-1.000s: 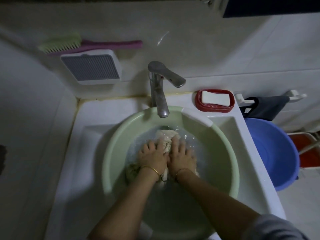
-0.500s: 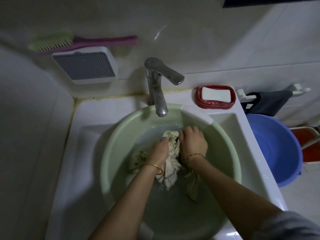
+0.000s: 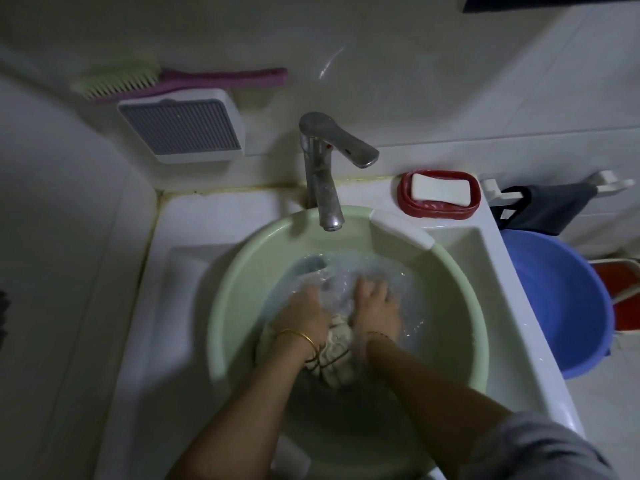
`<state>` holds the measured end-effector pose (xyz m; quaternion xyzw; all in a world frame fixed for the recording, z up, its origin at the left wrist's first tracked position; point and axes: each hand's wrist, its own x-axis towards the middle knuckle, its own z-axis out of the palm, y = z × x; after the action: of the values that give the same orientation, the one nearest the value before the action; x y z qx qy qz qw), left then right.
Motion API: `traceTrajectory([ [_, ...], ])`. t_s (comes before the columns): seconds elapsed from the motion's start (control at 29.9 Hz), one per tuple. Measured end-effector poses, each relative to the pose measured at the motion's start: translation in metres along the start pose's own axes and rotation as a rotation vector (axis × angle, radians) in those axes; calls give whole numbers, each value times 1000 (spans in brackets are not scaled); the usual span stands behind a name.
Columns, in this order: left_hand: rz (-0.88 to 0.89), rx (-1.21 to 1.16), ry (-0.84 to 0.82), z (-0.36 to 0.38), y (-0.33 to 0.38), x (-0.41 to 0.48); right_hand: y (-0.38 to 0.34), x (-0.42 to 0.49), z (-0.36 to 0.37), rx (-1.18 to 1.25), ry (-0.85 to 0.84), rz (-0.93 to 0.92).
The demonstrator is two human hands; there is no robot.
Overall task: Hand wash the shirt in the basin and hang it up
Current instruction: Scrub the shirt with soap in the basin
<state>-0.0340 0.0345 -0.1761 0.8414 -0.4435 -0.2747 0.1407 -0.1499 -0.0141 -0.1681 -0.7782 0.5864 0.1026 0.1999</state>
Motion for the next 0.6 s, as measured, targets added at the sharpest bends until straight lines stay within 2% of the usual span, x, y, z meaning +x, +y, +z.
traceTrajectory([
  [0.07,-53,-146,75,-5,3,6,-10,-4,-7,372,-28,131],
  [0.13,-257,-447,129,-15,3,14,-26,-7,-20,678,-91,164],
  [0.2,-492,-985,78,-25,8,18,-37,-20,-23,759,-117,51],
  [0.23,-579,-1213,12,-27,12,16,-44,-31,-32,804,-112,-88],
  [0.27,-599,-1364,-42,-33,19,9,-49,-37,-38,840,-77,-139],
  [0.37,-599,-1637,-185,-41,33,-13,-61,-39,-46,523,30,-215],
  [0.47,-682,-1546,-148,-47,48,-22,-63,-33,-55,406,146,-223],
  [0.53,-670,-1467,-166,-44,59,-24,-54,-19,-57,414,124,-120],
  [0.6,-690,-1516,-248,-38,71,-24,-40,0,-57,427,120,-9],
])
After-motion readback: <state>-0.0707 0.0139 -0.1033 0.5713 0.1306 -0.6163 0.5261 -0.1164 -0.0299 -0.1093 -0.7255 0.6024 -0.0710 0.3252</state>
